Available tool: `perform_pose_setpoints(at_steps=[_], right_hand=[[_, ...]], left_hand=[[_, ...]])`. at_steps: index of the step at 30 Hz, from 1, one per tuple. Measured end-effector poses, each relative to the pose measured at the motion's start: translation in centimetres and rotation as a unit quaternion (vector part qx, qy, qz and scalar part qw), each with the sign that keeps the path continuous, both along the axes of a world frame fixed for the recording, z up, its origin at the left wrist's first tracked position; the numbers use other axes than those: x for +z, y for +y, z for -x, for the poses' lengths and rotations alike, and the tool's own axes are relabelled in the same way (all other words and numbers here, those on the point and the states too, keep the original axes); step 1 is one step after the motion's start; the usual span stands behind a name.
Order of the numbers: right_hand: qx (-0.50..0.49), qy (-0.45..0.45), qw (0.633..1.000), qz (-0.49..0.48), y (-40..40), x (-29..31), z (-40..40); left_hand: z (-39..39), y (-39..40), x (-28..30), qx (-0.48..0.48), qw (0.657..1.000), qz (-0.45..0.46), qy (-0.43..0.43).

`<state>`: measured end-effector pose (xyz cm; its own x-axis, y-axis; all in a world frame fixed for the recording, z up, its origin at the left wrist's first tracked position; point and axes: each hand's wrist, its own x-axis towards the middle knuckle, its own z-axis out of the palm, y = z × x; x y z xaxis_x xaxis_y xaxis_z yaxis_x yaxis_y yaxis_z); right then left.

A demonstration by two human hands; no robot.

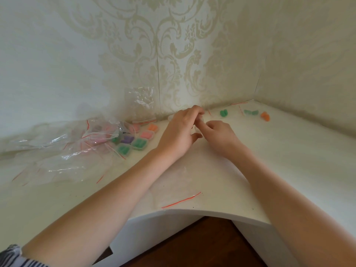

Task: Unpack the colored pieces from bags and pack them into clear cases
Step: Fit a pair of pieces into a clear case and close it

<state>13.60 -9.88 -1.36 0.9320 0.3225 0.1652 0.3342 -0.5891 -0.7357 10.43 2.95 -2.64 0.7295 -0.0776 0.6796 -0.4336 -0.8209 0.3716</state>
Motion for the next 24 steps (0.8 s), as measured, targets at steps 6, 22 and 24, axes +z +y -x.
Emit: perform_pose_setpoints(at_steps=[6, 22, 24], right_hand=[[0.027, -0.026, 0.998, -0.049, 0.1, 0.1, 0.0], [0.034, -0.002, 0.994, -0.107, 0.0, 0.1, -0.9], [0.038, -0.014, 0.995, -0.091, -0.1, -0.1, -1.0]], left_hand=[[-0.2, 0.1, 0.2, -0.013, 0.993, 0.107, 0.042], [-0.5, 1.3, 0.5, -0.015, 0.943, 0.302, 0.143], [-0.3, 1.3, 0.5, -0.010, 0.944, 0.299, 0.143]])
